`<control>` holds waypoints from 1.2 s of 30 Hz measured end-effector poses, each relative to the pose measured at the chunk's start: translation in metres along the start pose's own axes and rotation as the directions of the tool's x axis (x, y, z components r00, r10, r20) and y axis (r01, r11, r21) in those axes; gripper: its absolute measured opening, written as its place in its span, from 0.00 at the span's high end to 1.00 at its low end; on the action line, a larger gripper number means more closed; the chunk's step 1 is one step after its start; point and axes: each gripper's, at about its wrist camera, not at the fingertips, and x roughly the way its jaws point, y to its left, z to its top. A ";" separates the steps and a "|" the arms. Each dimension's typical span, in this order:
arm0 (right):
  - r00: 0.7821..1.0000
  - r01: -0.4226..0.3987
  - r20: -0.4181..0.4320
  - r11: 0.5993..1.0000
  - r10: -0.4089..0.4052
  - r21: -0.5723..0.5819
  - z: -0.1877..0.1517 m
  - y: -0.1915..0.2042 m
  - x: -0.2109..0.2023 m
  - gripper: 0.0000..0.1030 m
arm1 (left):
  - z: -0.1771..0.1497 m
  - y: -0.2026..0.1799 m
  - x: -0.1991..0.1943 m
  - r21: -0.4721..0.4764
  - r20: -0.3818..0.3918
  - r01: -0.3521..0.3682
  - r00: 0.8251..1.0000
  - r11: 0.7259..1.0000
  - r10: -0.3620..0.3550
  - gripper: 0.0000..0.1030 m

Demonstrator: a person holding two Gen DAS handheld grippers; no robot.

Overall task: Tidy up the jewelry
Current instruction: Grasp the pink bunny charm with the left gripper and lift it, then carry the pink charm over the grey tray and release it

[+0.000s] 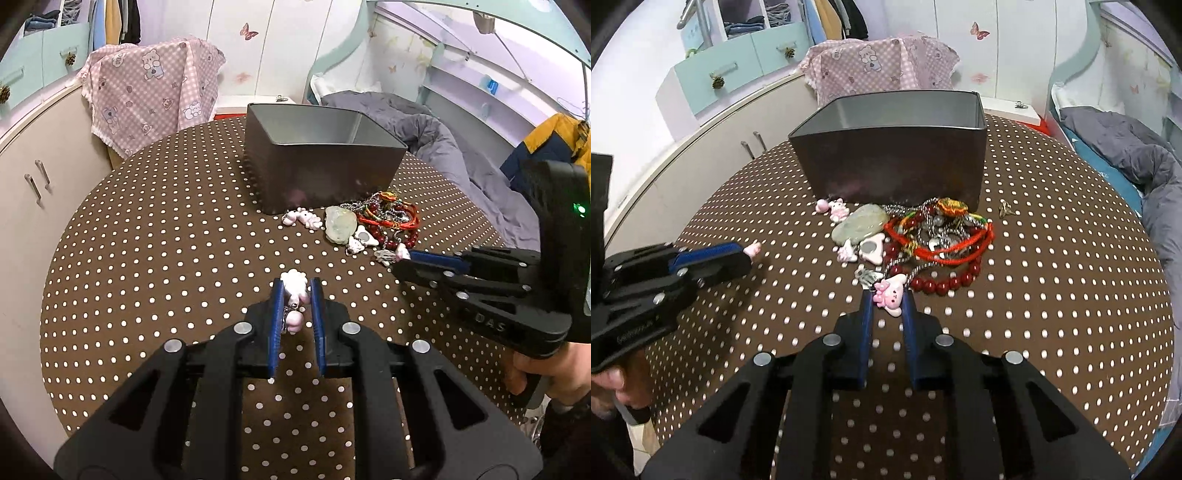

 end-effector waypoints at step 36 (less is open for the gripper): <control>0.948 -0.072 0.301 0.989 0.108 -0.127 0.159 -0.022 -0.090 0.86 | 0.161 -0.016 -0.046 0.049 0.255 -0.009 0.967 0.999 -0.004 0.86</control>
